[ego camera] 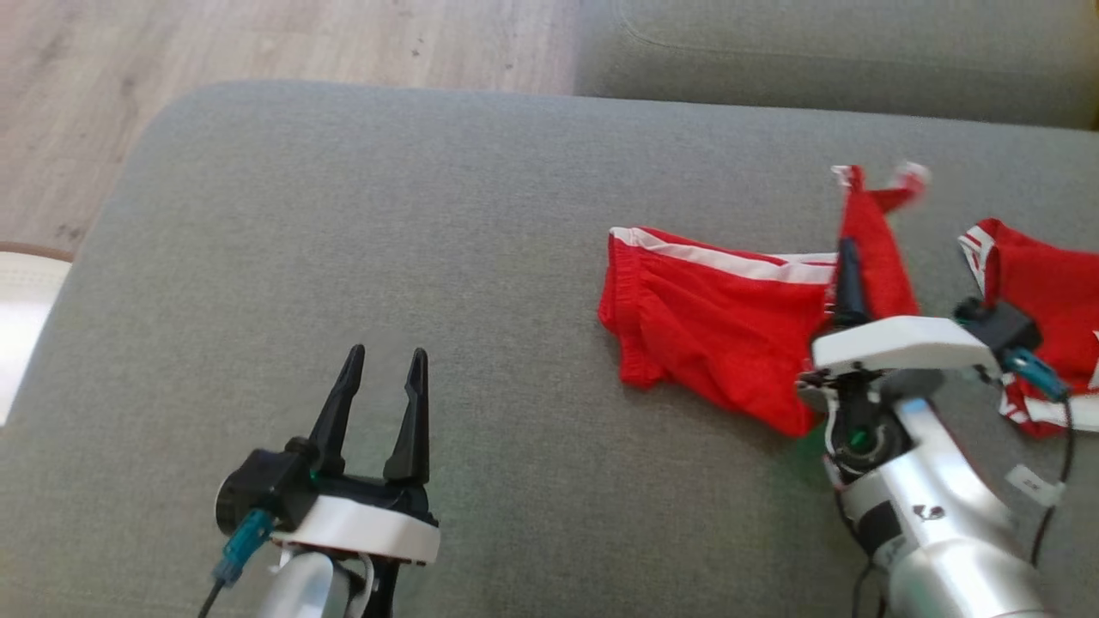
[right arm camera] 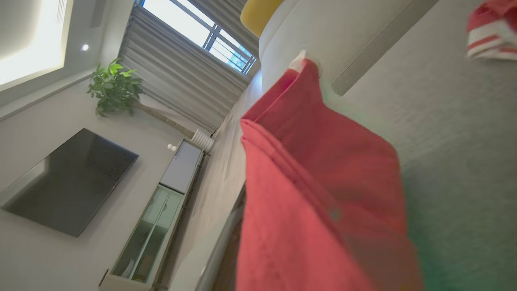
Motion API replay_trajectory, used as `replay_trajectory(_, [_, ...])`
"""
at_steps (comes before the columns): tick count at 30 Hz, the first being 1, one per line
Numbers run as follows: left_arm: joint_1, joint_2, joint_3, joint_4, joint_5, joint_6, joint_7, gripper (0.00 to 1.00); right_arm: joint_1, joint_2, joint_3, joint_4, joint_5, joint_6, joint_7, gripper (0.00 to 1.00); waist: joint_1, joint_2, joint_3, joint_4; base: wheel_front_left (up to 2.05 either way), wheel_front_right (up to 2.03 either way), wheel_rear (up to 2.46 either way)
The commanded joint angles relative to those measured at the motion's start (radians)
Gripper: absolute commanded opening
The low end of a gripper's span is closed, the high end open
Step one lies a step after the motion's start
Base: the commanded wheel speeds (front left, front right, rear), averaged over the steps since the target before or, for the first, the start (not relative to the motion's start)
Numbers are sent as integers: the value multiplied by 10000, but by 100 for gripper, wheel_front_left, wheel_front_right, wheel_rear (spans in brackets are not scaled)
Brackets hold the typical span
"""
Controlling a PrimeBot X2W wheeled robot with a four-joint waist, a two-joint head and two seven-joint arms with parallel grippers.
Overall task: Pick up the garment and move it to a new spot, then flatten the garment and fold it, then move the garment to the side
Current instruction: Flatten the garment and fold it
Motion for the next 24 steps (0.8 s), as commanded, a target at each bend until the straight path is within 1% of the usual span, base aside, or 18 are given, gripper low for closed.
replay_trajectory(1, [-129, 62, 308, -283, 41, 20, -51, 100, -513, 141, 504, -410, 190, 77, -99, 0, 0, -1, -92, 117, 0, 0, 0])
replay_trajectory(2, [-129, 62, 308, -283, 41, 20, -51, 100, -513, 141, 504, -410, 190, 77, -99, 0, 0, -1, -92, 117, 0, 0, 0])
replay_trajectory(12, [80, 62, 253, -223, 59, 42, -51, 100, -522, 141, 3236, -778, 1508, 77, -135, 0, 0, -1, -316, 605, 0, 0, 0])
replay_trajectory(18, [105, 62, 279, -223, 69, 34, -51, 100, -644, 141, 4302, -496, 1921, 77, -145, 0, 0, -1, -299, 801, 0, 0, 0])
replay_trajectory(21, [131, 62, 285, -227, 68, 33, -51, 100, -695, 141, 4885, -68, 2024, 77, -146, 0, 0, -1, -280, 842, 0, 0, 0])
replay_trajectory(22, [140, 62, 286, -231, 66, 33, -51, 100, -761, 141, 5107, 131, 1960, 77, -147, 28, 0, -1, -271, 847, 0, 0, 0])
replay_trajectory(23, [146, 62, 284, -237, 64, 35, -51, 100, -821, 141, 5289, 291, 1909, 77, -147, 100, 0, -1, -259, 849, 0, 0, 0])
replay_trajectory(24, [150, 62, 281, -243, 59, 36, -51, 100, -845, 141, 5548, 389, 1921, 77, -147, 100, 0, -1, -249, 851, 0, 0, 0])
